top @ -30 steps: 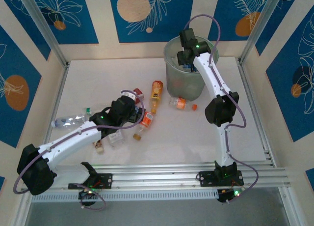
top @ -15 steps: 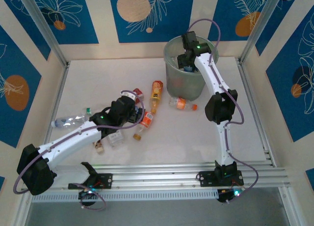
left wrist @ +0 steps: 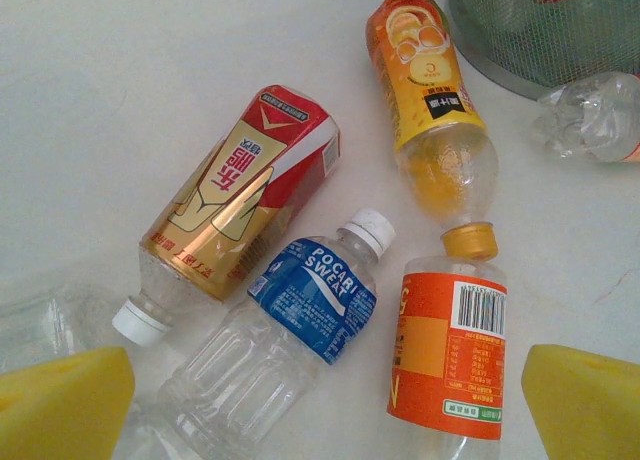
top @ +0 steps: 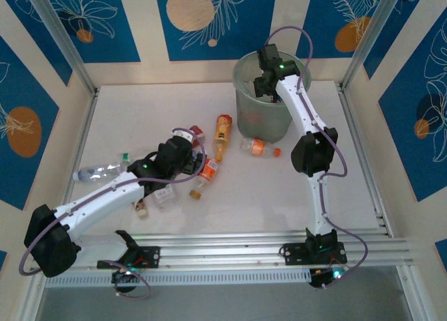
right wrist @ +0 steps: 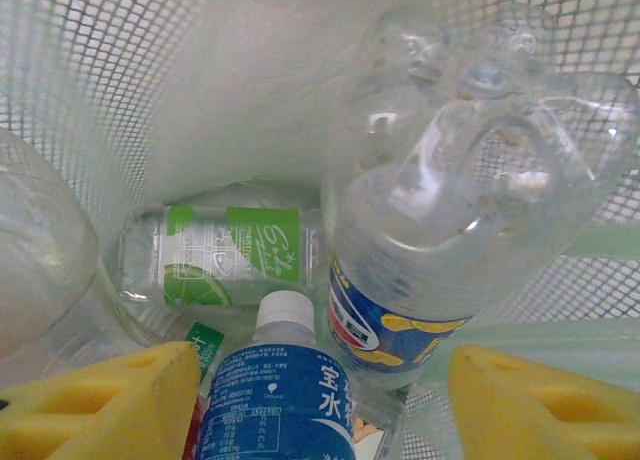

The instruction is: Put the plastic bottles in the bin

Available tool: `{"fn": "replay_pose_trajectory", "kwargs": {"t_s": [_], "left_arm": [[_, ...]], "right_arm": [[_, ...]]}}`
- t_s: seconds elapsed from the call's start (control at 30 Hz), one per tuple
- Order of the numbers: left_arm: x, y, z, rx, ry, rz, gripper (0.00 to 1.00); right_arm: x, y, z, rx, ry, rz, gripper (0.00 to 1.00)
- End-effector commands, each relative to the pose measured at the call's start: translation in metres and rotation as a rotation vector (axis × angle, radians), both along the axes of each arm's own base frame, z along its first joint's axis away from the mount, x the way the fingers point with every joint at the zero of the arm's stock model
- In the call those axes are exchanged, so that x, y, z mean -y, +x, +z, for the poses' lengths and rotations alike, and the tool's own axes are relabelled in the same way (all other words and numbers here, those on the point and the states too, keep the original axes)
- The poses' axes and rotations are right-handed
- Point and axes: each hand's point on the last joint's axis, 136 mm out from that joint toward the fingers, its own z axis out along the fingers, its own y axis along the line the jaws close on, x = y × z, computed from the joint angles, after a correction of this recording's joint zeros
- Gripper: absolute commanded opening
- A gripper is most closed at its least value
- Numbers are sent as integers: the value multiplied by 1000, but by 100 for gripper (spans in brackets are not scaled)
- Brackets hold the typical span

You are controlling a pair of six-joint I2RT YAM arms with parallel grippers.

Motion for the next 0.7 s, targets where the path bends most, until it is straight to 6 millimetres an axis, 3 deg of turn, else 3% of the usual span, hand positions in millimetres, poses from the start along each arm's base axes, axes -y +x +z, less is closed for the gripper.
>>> {"fn": "replay_pose_trajectory", "kwargs": {"t_s": [0.0, 0.07, 0.27, 0.43, 0.67], "left_arm": [[-6, 6, 10, 15, -2, 34, 99], [-6, 6, 10, 16, 0, 36, 99], [-7, 6, 9, 16, -1, 41, 100], [-1, 6, 8, 7, -14, 19, 100], [18, 6, -8, -58, -14, -58, 99]], "right_arm": [[-1, -10, 28, 30, 14, -1, 62], [-1, -14, 31, 29, 14, -8, 57], [-5, -31, 51, 39, 36, -21, 57], [-12, -49, 85, 94, 61, -10, 59], [-19, -79, 131, 177, 88, 1, 81]]}}
